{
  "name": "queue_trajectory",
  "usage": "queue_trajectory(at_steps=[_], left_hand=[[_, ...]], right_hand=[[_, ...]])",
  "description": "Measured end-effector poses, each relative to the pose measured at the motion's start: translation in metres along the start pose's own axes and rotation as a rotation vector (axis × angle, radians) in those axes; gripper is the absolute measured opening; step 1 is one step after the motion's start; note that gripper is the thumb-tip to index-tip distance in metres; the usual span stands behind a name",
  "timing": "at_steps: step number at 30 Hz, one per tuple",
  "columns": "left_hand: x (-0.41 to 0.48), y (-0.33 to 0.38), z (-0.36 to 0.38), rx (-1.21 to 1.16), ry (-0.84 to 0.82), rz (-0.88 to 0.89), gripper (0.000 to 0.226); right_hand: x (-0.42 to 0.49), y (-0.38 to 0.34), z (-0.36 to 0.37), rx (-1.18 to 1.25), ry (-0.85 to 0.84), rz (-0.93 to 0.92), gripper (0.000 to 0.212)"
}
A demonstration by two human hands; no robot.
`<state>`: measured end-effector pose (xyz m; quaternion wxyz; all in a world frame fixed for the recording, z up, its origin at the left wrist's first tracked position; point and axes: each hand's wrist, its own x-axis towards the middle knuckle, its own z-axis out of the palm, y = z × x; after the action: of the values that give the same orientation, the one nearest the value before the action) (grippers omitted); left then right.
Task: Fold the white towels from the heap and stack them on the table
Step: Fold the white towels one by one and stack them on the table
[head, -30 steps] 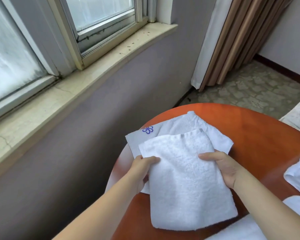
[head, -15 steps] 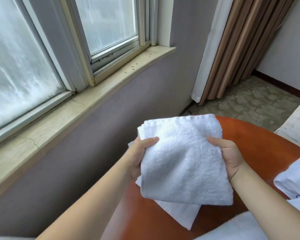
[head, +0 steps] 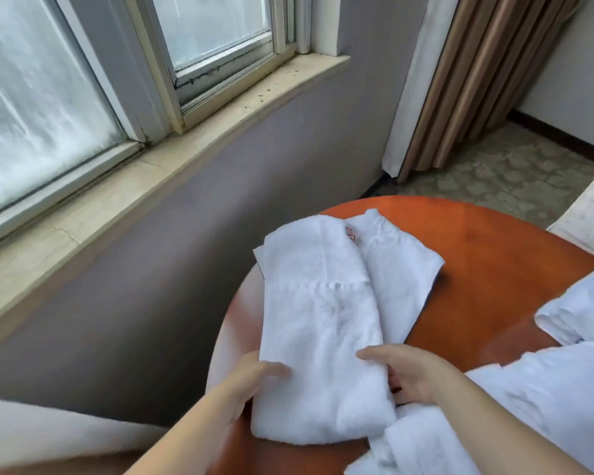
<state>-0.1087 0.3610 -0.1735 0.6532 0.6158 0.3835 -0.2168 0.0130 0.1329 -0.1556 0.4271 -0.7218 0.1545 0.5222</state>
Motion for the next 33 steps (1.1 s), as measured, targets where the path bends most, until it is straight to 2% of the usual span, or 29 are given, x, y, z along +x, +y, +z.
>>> queue_trajectory(at_steps=[2, 5, 7, 10, 12, 15, 16, 19, 20, 21, 24, 26, 28, 29, 31, 33], left_hand=[[-0.009, -0.001, 0.002, 0.065, -0.043, -0.007, 0.048], [-0.015, -0.004, 0.002, 0.112, -0.063, 0.016, 0.062], [-0.032, -0.005, 0.004, 0.092, -0.01, 0.056, 0.072], [-0.044, -0.001, 0.001, 0.006, 0.119, 0.083, 0.102], [-0.069, -0.003, 0.005, -0.022, 0.144, 0.123, 0.108], [-0.108, -0.01, 0.013, -0.052, 0.152, 0.164, 0.095], [-0.12, -0.013, 0.015, -0.077, 0.152, 0.173, 0.083], [-0.16, -0.023, 0.022, -0.171, 0.109, 0.219, 0.031], [-0.172, -0.026, 0.022, -0.229, 0.085, 0.231, 0.021], [-0.182, -0.032, 0.021, -0.302, 0.058, 0.242, 0.021], [-0.205, -0.049, 0.016, -0.504, -0.078, 0.304, 0.052], [-0.212, -0.06, 0.017, -0.528, -0.181, 0.396, 0.072], [-0.212, -0.07, 0.02, -0.43, -0.206, 0.499, 0.076], [-0.209, -0.073, 0.021, -0.333, -0.164, 0.548, 0.073], [-0.198, -0.075, 0.023, -0.095, 0.018, 0.638, 0.059], [-0.184, -0.07, 0.025, 0.017, 0.24, 0.695, 0.035]], right_hand=[[-0.005, -0.001, 0.002, -0.123, -0.038, 0.05, 0.035], [-0.01, -0.003, 0.008, -0.208, -0.003, 0.014, 0.047], [-0.022, 0.0, 0.011, -0.144, 0.07, -0.074, 0.052], [-0.034, -0.002, 0.015, -0.063, 0.171, -0.252, 0.069], [-0.055, 0.006, 0.017, -0.097, 0.175, -0.385, 0.074], [-0.082, 0.023, 0.017, -0.056, 0.079, -0.476, 0.072], [-0.091, 0.029, 0.017, -0.01, 0.027, -0.478, 0.067], [-0.122, 0.049, 0.012, 0.124, -0.143, -0.488, 0.03], [-0.13, 0.056, 0.01, 0.191, -0.202, -0.492, 0.027], [-0.137, 0.063, 0.007, 0.289, -0.258, -0.491, 0.031], [-0.154, 0.082, 0.002, 0.555, -0.435, -0.507, 0.044], [-0.16, 0.093, 0.004, 0.492, -0.464, -0.579, 0.036], [-0.161, 0.099, 0.007, 0.329, -0.416, -0.681, 0.041], [-0.159, 0.1, 0.008, 0.247, -0.369, -0.726, 0.043], [-0.154, 0.098, 0.012, 0.104, -0.198, -0.779, 0.041], [-0.147, 0.09, 0.017, -0.061, 0.05, -0.789, 0.031]])
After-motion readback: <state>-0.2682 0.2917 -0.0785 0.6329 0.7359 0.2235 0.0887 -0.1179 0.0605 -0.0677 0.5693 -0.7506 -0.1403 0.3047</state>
